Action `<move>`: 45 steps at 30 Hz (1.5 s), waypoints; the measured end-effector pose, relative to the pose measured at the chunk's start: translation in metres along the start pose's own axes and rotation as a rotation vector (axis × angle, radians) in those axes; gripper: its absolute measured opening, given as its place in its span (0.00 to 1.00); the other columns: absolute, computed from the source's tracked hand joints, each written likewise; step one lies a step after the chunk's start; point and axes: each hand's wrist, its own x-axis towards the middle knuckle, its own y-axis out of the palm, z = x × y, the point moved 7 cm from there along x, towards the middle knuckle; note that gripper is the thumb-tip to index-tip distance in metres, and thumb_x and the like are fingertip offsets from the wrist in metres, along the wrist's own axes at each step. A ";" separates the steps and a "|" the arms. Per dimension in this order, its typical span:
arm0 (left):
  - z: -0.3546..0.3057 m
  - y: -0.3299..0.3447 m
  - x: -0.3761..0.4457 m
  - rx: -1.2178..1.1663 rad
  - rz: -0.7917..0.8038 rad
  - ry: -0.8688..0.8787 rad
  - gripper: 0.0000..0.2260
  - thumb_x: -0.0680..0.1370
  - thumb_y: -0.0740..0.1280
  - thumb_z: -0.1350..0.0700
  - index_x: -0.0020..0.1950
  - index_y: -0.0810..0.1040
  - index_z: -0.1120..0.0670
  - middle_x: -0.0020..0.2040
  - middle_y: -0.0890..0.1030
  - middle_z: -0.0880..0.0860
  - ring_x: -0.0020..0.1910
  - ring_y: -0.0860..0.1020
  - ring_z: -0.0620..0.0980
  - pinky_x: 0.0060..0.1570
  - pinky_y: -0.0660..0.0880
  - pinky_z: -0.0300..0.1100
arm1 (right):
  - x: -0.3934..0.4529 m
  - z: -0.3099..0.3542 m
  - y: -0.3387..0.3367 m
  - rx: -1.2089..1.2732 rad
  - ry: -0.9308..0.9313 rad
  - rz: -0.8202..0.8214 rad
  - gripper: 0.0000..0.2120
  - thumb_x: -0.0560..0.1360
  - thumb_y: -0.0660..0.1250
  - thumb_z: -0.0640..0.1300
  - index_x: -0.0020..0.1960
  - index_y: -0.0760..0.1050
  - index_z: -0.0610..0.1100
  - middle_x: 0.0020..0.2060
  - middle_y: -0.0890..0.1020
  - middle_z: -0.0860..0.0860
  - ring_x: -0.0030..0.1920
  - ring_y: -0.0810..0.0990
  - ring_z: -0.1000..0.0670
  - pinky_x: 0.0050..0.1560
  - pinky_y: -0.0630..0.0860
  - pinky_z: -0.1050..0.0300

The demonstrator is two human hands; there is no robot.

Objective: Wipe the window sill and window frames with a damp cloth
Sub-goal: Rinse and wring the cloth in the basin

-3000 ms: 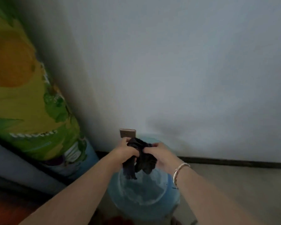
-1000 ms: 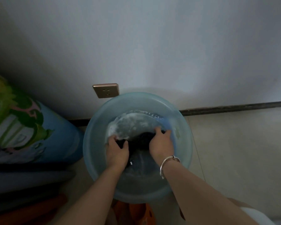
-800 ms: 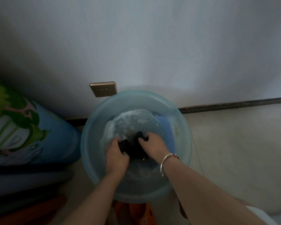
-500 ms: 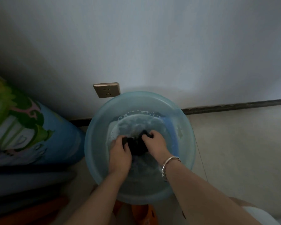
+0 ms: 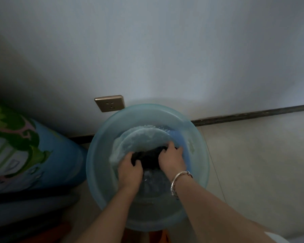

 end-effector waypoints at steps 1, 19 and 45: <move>0.000 0.004 0.001 -0.054 0.032 -0.034 0.11 0.77 0.61 0.61 0.58 0.76 0.55 0.55 0.78 0.54 0.53 0.74 0.52 0.54 0.69 0.39 | 0.001 0.002 0.006 0.076 0.017 0.069 0.16 0.78 0.55 0.43 0.65 0.69 0.49 0.67 0.66 0.42 0.55 0.74 0.40 0.56 0.71 0.51; 0.000 0.053 -0.002 -0.695 0.317 -0.508 0.15 0.80 0.59 0.46 0.43 0.78 0.54 0.36 0.80 0.56 0.32 0.76 0.51 0.31 0.72 0.38 | -0.005 0.049 0.012 -0.326 -0.453 -0.096 0.19 0.82 0.50 0.55 0.55 0.70 0.41 0.53 0.77 0.42 0.53 0.78 0.40 0.48 0.71 0.50; 0.010 0.033 0.003 -0.929 0.193 -0.639 0.17 0.82 0.55 0.49 0.48 0.76 0.61 0.40 0.78 0.59 0.38 0.77 0.55 0.48 0.74 0.47 | -0.034 0.053 0.047 0.100 -0.399 0.273 0.21 0.76 0.62 0.50 0.26 0.69 0.48 0.22 0.69 0.54 0.27 0.69 0.52 0.33 0.66 0.57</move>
